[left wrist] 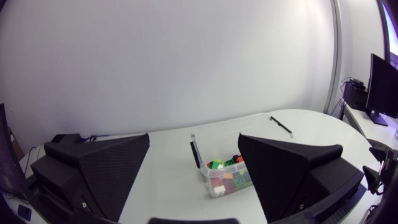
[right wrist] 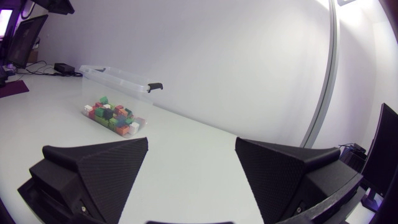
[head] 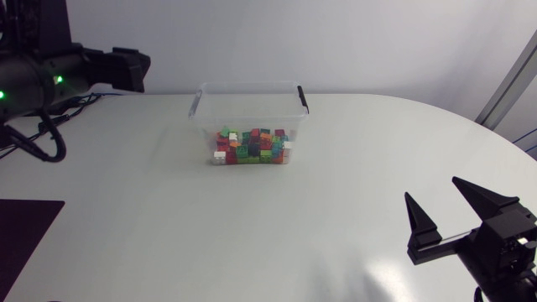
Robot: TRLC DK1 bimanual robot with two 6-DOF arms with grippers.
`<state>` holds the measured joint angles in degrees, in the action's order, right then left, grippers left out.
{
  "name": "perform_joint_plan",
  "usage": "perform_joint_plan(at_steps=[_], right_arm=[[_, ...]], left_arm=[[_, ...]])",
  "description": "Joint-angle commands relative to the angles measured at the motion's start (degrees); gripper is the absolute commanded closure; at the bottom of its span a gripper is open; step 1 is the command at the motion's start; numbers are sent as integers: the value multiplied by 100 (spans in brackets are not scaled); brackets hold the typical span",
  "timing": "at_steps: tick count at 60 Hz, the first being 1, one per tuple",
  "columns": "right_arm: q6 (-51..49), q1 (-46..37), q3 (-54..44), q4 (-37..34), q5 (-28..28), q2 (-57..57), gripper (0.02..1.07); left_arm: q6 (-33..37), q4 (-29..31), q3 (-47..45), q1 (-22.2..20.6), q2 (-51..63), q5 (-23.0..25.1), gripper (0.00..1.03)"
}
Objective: Place the duplo bricks in the container
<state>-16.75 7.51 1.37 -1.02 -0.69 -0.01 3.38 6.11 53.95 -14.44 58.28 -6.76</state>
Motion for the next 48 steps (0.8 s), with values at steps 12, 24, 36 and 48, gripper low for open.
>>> perform_joint_plan(at_steps=[12,24,36,48], right_arm=[[348,-153,-163,286,385,-43,6],[524,-267,-163,286,552,-43,6],[715,-438,-159,262,511,-37,6],[952,-516,-154,222,402,-28,6]], left_arm=[[321,-171,-1651,266,-1486,-44,4],[374,-365,-2706,503,-2532,-44,4],[318,-443,-3360,735,-3350,51,5],[156,-485,-3863,910,-3963,206,6]])
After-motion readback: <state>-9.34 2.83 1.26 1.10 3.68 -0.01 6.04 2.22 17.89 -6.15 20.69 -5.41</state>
